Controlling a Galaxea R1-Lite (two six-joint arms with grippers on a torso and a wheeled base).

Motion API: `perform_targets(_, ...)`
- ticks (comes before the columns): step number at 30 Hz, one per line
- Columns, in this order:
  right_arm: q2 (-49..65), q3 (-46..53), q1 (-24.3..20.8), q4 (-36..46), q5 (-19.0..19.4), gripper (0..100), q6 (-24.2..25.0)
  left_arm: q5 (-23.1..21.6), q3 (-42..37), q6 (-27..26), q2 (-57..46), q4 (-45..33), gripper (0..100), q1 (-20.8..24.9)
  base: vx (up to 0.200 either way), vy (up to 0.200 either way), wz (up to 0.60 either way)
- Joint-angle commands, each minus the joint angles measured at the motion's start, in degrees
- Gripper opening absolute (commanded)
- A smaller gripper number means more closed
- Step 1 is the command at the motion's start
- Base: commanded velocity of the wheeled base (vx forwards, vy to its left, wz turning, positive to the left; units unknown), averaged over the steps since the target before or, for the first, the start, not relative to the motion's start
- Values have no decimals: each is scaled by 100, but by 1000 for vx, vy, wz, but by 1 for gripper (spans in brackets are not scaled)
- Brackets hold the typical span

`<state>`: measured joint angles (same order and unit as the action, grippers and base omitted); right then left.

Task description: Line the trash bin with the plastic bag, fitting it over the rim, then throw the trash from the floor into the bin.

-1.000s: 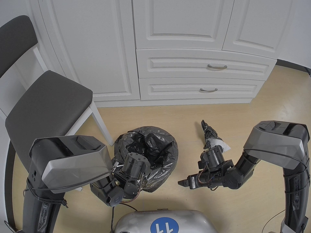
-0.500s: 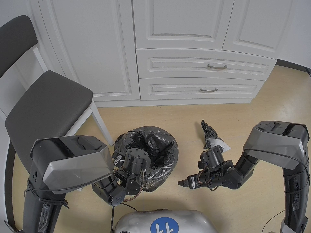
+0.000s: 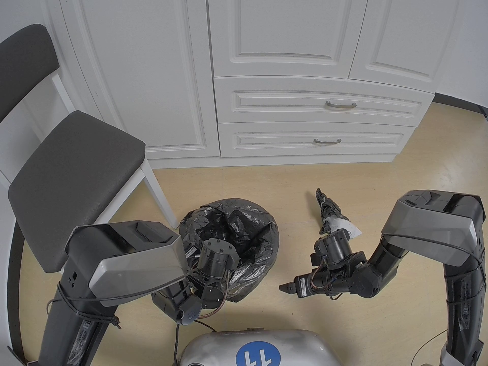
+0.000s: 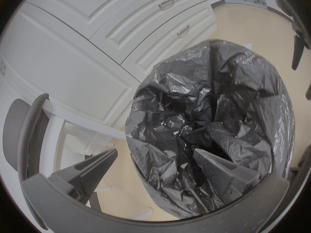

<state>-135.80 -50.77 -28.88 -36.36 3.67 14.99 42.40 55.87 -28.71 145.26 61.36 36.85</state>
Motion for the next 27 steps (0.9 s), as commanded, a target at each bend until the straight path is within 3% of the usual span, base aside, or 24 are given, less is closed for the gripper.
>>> perform_targets(1,-16,-3,-4,-2,2,100,-23,23,-349,-109,-139,113,100,-3,0,0,0)
perform_targets(12,-34,15,-4,-2,2,100,-14,23,-946,-240,-253,658,100,-73,0,0,0)
perform_targets(27,467,279,75,-90,2,100,-32,-39,-437,-372,-446,658,100,-398,0,0,0)
